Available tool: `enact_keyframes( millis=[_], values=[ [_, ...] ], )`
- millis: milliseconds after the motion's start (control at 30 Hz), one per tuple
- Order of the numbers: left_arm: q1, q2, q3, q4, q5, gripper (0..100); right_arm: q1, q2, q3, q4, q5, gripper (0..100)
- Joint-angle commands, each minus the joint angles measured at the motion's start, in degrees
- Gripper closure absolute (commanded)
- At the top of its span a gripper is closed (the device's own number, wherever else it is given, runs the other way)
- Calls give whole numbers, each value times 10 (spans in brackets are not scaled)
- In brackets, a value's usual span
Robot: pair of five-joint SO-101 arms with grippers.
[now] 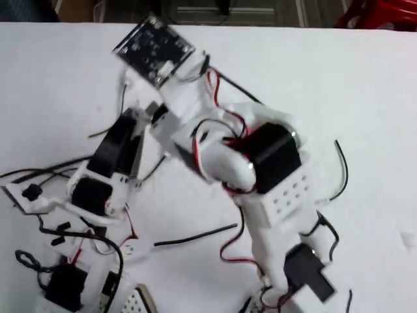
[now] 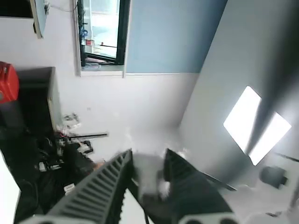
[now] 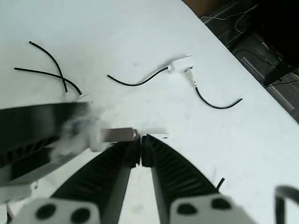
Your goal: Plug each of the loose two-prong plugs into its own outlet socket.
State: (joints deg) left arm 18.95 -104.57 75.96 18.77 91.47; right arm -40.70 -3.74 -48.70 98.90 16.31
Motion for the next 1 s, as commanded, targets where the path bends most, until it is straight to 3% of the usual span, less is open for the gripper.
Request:
enact_keyframes(
  millis=[0, 467, 633, 767, 967],
  values=[
    [11, 1, -2, -3, 3, 974, 2, 8, -41, -5, -5, 980],
    [7, 1, -2, -3, 3, 973, 14, -50, -29, -2, -2, 980],
    [6, 1, -1, -3, 3, 973, 54, -102, 41, -2, 5, 980],
    [6, 1, -1, -2, 3, 973, 84, -149, 120, -2, 53, 980],
    [6, 1, 0, -1, 3, 973, 82, -189, 193, -4, 68, 980]
  ],
)
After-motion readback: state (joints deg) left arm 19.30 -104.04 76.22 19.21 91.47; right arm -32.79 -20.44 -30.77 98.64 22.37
